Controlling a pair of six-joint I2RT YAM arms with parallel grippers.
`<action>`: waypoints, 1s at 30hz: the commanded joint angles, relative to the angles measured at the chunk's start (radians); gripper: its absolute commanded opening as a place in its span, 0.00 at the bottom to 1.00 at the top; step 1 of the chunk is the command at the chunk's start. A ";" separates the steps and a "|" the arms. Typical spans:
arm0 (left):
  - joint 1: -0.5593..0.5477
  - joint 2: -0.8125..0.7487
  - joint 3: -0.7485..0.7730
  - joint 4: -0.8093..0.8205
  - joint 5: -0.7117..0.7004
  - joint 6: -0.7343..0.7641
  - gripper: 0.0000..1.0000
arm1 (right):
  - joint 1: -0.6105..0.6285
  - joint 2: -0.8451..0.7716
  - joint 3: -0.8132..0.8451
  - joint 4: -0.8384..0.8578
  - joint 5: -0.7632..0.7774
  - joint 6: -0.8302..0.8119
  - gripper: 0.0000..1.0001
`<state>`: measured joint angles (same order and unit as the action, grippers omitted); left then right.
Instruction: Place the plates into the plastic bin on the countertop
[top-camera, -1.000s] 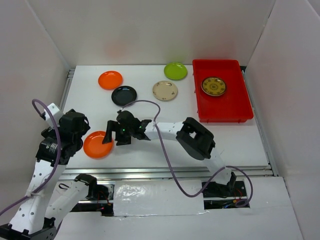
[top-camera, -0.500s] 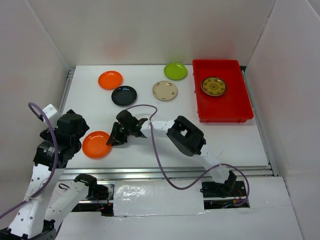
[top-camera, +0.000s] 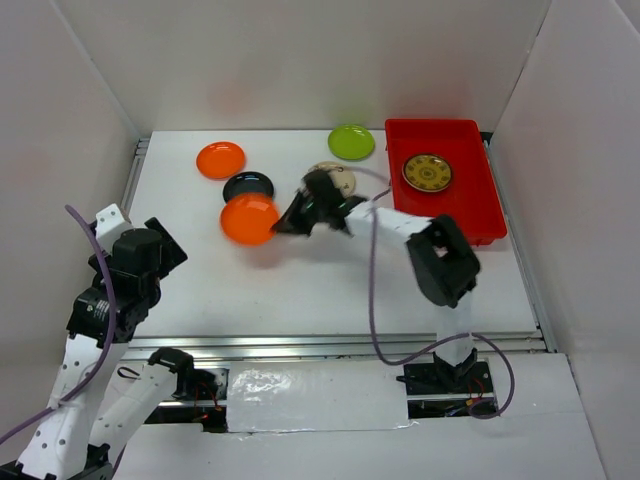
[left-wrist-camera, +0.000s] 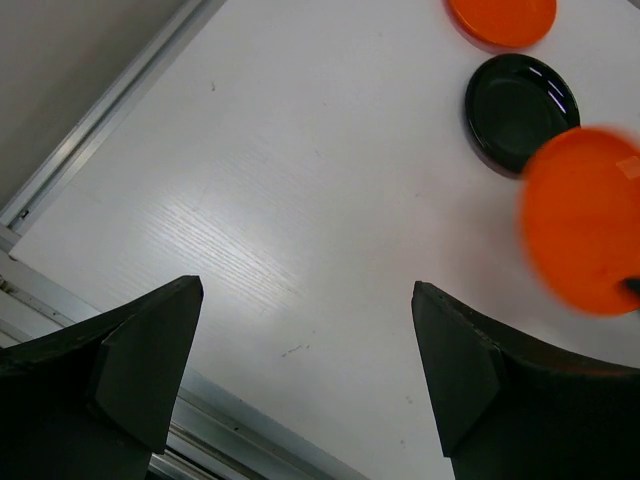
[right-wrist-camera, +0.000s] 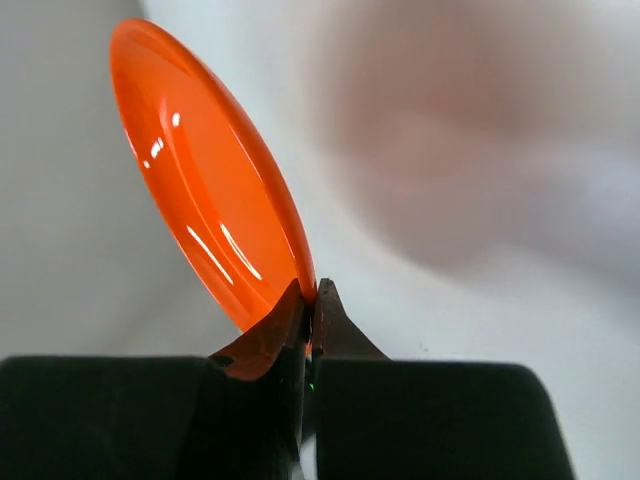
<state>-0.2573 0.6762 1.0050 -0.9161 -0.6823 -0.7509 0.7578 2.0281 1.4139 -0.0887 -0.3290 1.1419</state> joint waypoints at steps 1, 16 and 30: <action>0.003 -0.009 -0.016 0.098 0.094 0.084 0.99 | -0.279 -0.192 0.042 -0.144 0.084 -0.100 0.00; 0.004 0.080 -0.031 0.160 0.231 0.165 0.99 | -0.998 -0.076 0.051 -0.132 -0.073 -0.189 0.00; 0.003 0.178 -0.023 0.168 0.322 0.206 0.99 | -1.058 0.012 0.114 -0.125 -0.045 -0.211 0.48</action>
<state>-0.2573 0.8280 0.9806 -0.7830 -0.4019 -0.5774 -0.2901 2.0708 1.5028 -0.2802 -0.3668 0.9447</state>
